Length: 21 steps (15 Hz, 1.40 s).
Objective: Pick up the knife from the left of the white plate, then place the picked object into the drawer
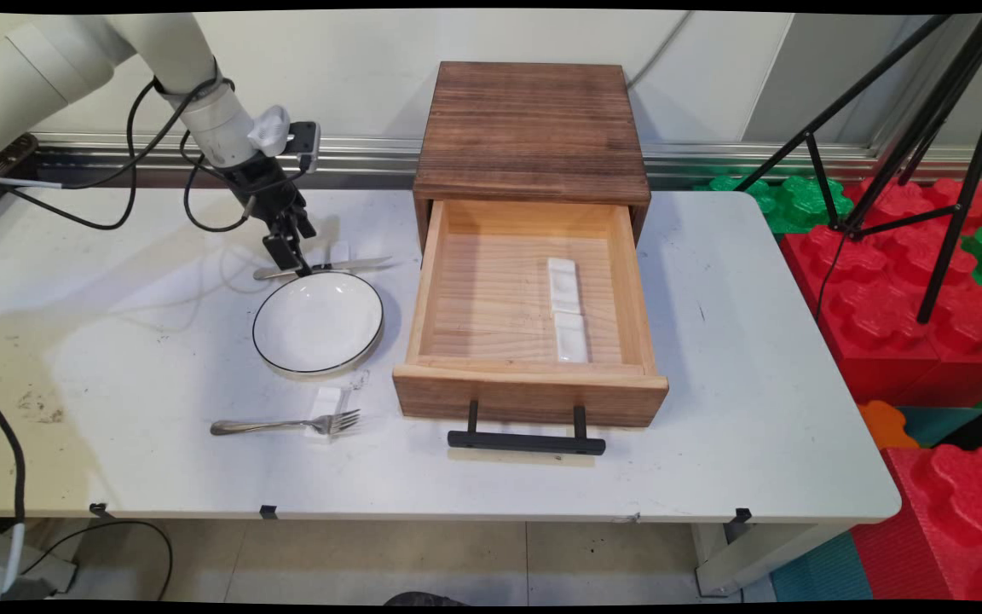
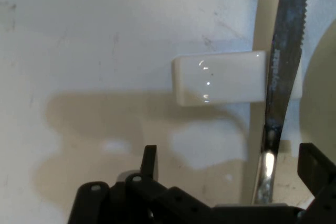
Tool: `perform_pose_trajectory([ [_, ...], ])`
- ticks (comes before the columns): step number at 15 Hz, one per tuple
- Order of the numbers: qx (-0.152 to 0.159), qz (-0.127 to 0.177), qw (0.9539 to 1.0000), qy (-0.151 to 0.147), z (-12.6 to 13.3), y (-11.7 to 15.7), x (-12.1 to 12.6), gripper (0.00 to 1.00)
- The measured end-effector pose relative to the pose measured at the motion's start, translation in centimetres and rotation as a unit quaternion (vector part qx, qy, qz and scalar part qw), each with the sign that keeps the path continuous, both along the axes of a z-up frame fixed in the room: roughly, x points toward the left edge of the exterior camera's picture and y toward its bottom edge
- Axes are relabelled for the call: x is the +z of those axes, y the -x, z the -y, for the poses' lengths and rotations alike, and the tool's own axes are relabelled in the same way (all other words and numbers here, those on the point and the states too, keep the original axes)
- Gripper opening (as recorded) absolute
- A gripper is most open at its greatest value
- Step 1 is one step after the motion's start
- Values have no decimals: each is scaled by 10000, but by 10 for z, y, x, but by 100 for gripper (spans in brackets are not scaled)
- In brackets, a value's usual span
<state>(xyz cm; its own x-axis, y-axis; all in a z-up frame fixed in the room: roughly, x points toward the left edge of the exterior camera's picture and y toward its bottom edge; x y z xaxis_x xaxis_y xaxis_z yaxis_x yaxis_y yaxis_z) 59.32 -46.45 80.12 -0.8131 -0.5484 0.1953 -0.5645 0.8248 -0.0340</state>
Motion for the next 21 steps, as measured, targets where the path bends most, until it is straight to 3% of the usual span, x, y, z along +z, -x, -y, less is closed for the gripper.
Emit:
perform_pose_trajectory([
  [8,-5,-46,10000,50,0,1,-5,100],
  [9,-1,-51,10000,59,0,1,-6,0],
  [21,1,-108,9998,145,-5,3,-7,0],
])
